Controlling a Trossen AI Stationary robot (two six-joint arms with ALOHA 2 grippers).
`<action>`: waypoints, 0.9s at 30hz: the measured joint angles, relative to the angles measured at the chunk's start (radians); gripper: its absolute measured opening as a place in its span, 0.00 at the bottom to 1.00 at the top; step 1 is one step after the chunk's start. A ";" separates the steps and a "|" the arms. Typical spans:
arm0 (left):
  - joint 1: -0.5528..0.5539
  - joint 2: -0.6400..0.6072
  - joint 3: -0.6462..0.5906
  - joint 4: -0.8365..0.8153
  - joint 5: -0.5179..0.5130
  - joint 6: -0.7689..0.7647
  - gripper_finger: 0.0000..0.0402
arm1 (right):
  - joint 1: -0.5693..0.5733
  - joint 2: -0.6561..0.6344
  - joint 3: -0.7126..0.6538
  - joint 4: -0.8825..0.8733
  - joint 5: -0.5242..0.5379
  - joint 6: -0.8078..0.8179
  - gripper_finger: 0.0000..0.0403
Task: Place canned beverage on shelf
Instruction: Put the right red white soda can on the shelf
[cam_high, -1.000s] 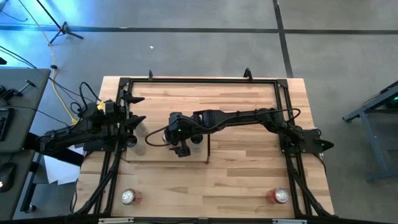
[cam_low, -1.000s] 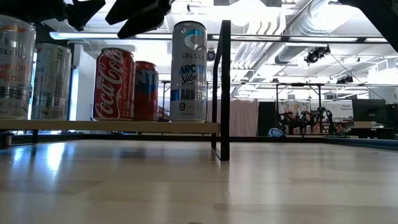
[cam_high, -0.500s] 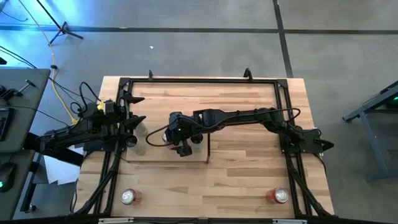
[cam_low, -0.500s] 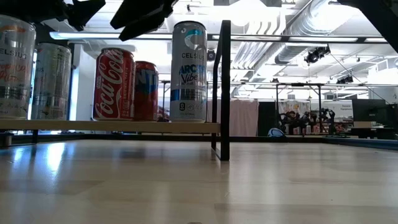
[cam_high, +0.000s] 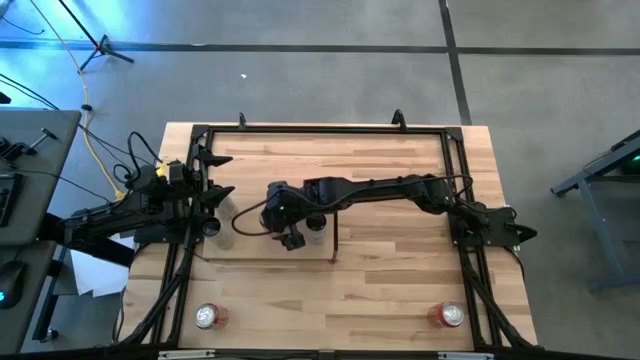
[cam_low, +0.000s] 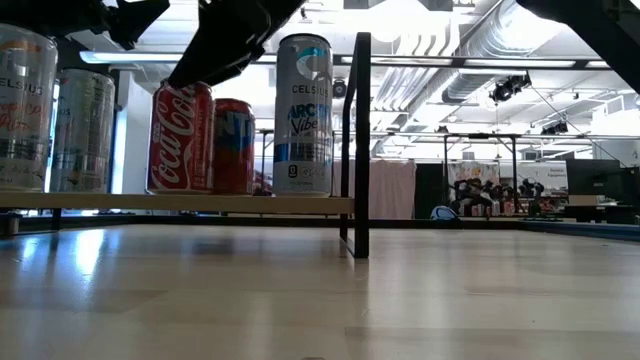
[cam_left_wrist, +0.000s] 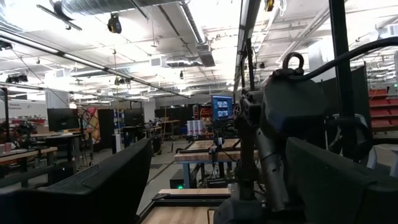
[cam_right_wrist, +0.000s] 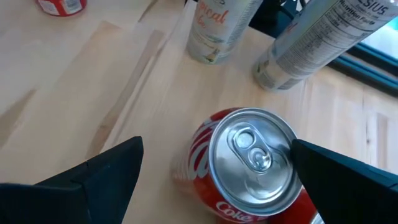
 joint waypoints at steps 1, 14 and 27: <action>0.000 0.000 0.000 0.000 0.000 0.000 0.86 | 0.000 0.001 0.000 0.001 0.000 -0.007 0.98; 0.000 0.000 0.000 -0.002 0.000 0.000 0.86 | 0.000 0.004 0.005 0.022 -0.004 -0.022 0.98; 0.000 0.000 0.000 -0.002 0.000 0.000 0.86 | 0.041 -0.003 0.078 -0.008 0.093 -0.096 0.98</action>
